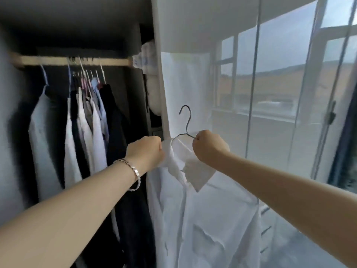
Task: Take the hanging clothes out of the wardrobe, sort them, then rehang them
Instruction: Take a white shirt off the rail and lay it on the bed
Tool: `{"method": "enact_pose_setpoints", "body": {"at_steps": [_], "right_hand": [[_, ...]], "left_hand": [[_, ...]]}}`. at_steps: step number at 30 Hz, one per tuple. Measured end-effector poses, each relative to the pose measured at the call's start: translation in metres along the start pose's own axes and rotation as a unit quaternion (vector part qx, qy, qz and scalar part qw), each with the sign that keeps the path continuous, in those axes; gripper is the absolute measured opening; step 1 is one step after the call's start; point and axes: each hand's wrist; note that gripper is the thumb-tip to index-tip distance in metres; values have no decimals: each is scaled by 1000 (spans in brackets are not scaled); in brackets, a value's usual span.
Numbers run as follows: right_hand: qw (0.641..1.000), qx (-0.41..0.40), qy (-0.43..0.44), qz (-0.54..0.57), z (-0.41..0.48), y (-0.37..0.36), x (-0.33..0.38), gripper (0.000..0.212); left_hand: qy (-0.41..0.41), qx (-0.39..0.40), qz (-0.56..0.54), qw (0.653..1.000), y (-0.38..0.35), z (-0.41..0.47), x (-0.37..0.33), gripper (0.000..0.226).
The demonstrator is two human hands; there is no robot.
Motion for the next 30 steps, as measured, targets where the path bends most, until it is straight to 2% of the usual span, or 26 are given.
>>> {"method": "enact_pose_setpoints", "body": {"at_steps": [9, 14, 17, 24, 30], "right_hand": [[988, -75, -136, -2, -74, 88, -237, 24], [954, -140, -263, 18, -147, 144, -381, 37], [930, -169, -326, 10, -190, 165, -444, 41], [863, -254, -437, -25, -280, 204, -529, 44], [791, -343, -500, -77, -344, 226, -536, 47]], "left_hand": [[-111, 74, -115, 984, -83, -31, -218, 26], [-196, 146, -183, 952, -132, -67, -369, 23], [-278, 169, -192, 926, -151, -91, -441, 26], [-425, 202, -229, 852, -183, -139, -561, 22], [-547, 210, -250, 771, -188, -172, -627, 21]]}}
Point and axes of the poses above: each hand's wrist, its own z-axis towards the middle knuckle, its own y-axis out of the back of the hand, x = y × z, and after that the axes turned 15 degrees about -y, right-handed
